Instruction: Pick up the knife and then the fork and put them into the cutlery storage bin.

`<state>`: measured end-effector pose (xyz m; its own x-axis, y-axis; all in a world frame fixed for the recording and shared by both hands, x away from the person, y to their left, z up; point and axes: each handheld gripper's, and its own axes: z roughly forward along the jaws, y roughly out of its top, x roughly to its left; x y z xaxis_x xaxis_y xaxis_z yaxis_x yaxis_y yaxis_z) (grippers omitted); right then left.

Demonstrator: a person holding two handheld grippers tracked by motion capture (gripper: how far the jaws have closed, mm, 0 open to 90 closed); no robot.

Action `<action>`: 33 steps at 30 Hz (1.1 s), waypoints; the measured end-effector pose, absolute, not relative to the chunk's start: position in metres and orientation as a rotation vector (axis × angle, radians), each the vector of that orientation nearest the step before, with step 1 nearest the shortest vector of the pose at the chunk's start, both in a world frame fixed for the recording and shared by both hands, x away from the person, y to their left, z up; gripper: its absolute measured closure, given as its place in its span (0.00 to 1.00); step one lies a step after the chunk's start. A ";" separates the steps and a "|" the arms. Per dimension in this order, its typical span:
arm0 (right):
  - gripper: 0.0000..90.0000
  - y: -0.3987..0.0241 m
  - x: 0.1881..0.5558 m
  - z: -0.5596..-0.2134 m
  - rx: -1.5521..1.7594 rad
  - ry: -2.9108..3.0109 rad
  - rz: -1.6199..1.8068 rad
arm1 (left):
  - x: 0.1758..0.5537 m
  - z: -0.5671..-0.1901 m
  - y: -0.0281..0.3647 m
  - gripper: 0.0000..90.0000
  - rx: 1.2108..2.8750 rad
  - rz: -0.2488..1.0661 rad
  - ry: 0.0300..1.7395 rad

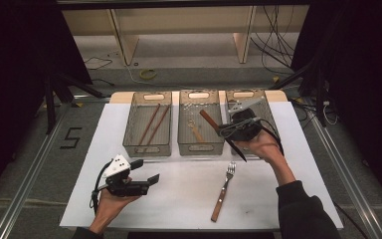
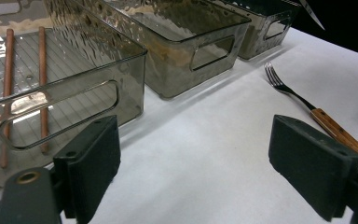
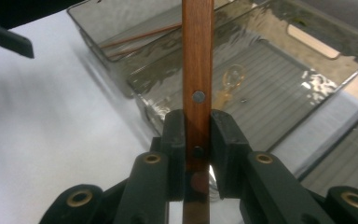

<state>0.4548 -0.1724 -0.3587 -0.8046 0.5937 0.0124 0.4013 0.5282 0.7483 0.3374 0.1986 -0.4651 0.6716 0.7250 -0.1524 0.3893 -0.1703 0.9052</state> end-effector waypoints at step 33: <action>0.86 -0.204 0.502 -0.334 1.066 2.324 1.183 | 0.337 -0.465 0.199 0.18 1.779 0.383 0.893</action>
